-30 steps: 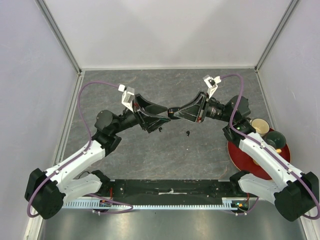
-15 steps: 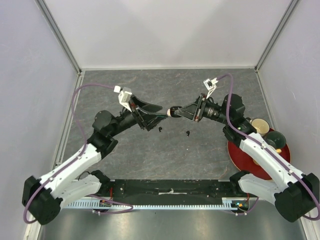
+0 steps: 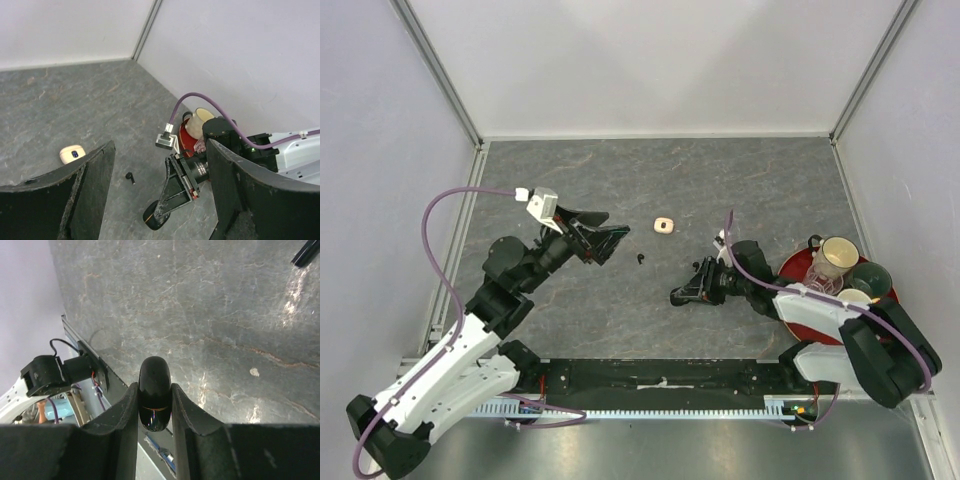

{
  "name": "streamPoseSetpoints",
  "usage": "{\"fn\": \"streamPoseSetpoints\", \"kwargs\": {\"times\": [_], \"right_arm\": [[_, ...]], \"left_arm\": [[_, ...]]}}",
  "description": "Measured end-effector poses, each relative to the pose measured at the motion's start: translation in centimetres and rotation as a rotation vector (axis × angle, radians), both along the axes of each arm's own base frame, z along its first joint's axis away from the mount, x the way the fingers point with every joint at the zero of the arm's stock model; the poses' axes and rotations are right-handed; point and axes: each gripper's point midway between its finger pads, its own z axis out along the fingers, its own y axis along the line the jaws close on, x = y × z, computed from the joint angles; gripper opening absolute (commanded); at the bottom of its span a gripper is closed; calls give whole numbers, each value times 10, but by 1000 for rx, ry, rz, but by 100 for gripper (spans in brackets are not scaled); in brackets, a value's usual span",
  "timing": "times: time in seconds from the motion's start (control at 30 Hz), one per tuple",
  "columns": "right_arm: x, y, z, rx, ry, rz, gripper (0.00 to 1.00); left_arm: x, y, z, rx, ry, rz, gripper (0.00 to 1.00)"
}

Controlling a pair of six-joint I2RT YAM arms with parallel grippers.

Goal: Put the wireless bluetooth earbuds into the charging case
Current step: Place the charging case at the center of the board.

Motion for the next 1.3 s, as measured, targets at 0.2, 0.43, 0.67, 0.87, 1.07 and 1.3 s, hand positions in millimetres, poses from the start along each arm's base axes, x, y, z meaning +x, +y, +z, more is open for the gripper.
{"fn": "streamPoseSetpoints", "kwargs": {"times": [0.2, 0.43, 0.67, 0.87, 1.07, 1.3], "right_arm": [[7, 6, -21, -55, 4, -42, 14], [16, -2, -36, -150, -27, -112, 31], [16, -10, -45, -221, -26, -121, 55], [13, -14, -39, -241, -46, -105, 78], [10, -30, -26, -348, -143, -28, 88], [25, -23, 9, -376, -395, 108, 98]], "left_arm": [[11, -8, -24, 49, 70, 0, 80], [13, -13, -34, 68, 94, -16, 80], [16, -16, -41, 81, 114, -23, 80], [15, -20, -45, 88, 129, -39, 80], [14, -21, -45, 88, 128, -48, 80], [12, -19, -43, 95, 113, -48, 80]]}}
